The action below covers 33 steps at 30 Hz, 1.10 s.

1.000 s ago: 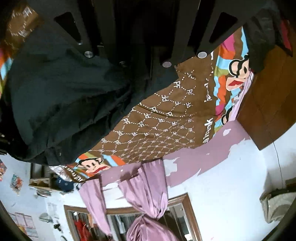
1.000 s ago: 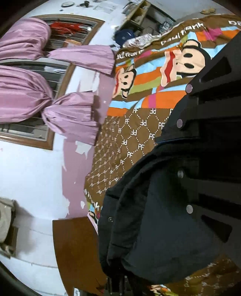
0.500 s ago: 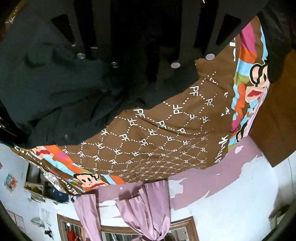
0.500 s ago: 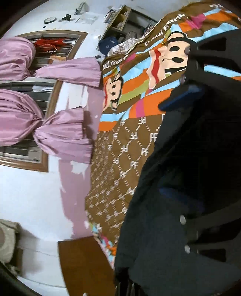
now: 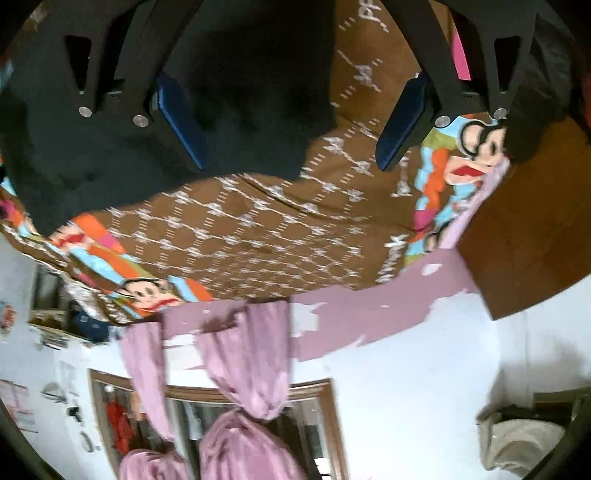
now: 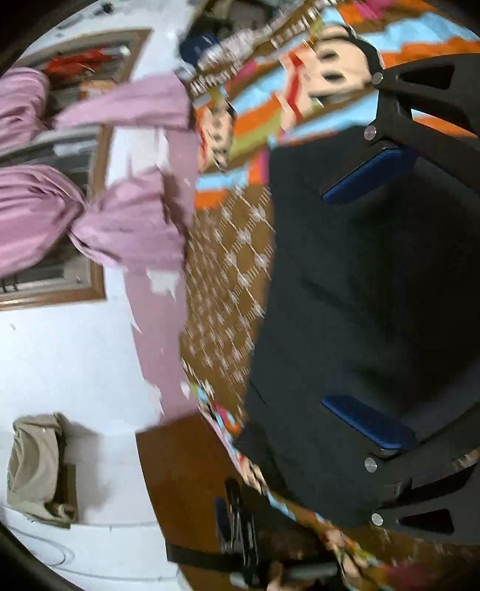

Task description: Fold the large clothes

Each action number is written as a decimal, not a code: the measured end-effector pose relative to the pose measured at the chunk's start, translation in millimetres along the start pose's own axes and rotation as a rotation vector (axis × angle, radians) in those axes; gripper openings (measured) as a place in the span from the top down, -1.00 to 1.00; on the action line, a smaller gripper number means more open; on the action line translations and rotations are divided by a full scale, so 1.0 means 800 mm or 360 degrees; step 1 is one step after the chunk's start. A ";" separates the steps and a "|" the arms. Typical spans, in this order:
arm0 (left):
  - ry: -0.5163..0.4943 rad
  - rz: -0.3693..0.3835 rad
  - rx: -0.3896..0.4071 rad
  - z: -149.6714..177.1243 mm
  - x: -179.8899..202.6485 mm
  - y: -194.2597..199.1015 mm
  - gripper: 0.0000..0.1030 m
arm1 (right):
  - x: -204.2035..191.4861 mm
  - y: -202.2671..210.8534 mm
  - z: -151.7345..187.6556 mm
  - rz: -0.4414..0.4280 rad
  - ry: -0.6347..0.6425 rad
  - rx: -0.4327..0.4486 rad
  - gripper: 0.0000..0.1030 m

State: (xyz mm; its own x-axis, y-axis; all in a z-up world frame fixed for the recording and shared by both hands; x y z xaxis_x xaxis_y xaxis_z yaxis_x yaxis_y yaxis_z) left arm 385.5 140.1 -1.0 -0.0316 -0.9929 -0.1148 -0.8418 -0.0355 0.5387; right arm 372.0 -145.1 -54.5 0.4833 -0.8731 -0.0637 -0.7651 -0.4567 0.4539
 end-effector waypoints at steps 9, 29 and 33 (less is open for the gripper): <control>-0.0122 0.0520 -0.0206 0.077 0.097 0.019 -0.73 | -0.017 -0.008 0.070 -0.0093 0.0037 -0.0273 -1.00; 0.0385 0.0284 -0.0361 0.038 0.029 -0.112 -0.94 | 0.054 -0.178 -0.003 0.0053 -0.0112 -0.0351 -1.00; 0.0532 0.0305 -0.0410 0.042 0.006 -0.143 -0.98 | 0.065 -0.206 0.000 0.0087 -0.0133 -0.0380 -1.00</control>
State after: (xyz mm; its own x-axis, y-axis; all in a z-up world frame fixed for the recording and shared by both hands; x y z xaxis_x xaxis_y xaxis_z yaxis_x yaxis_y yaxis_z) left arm 463.3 143.1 -91.1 0.0375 -0.9649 0.2600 -0.6751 0.1674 0.7185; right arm 523.2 -115.4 -132.6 0.3995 -0.9111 -0.1019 -0.6624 -0.3637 0.6549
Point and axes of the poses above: each gripper's, at about its wrist camera, not at the fingertips, and y roughly against the way its jaws point, x to its right, z to its underside, the point moved 6 cm from there along -y, roughly the way its jaws point, and after that the axes turned 2 degrees about y, right-handed, at the moved point
